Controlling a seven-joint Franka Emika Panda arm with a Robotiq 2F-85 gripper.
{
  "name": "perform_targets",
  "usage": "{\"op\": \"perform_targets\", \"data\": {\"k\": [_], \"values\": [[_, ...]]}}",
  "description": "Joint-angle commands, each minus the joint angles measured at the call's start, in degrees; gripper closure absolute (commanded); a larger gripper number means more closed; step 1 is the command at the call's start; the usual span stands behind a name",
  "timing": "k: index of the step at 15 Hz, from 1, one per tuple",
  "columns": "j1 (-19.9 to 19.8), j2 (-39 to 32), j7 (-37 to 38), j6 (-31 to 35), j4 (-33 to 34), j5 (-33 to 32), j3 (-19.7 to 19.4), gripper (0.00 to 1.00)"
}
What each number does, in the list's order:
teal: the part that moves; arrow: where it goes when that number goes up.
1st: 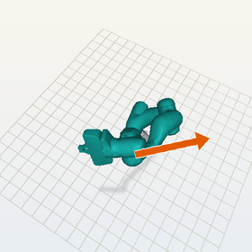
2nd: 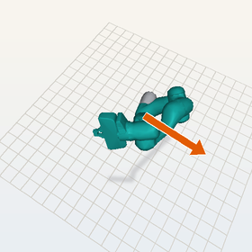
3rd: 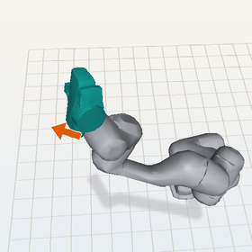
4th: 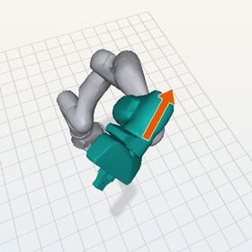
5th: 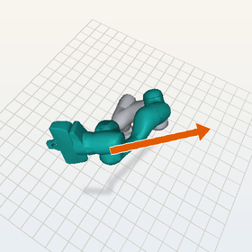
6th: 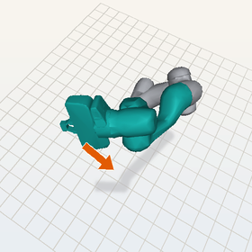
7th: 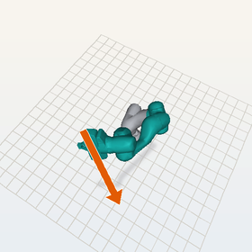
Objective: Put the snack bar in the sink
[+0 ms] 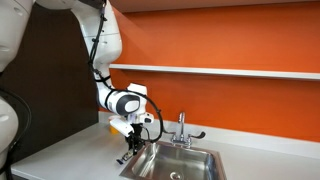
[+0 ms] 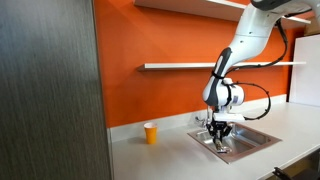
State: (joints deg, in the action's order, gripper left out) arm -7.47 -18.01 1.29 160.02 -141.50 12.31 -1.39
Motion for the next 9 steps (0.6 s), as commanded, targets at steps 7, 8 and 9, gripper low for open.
{"op": "perform_targets", "data": {"k": [7, 8, 9], "values": [[-0.37, -1.84, 0.99, -0.66, 1.88, 0.08, -0.93, 0.90], [-0.58, -2.26, 0.95, -0.82, 2.26, 0.13, -1.14, 0.90], [-0.82, -2.76, 0.96, -1.01, 2.74, 0.18, -1.48, 0.90]]}}
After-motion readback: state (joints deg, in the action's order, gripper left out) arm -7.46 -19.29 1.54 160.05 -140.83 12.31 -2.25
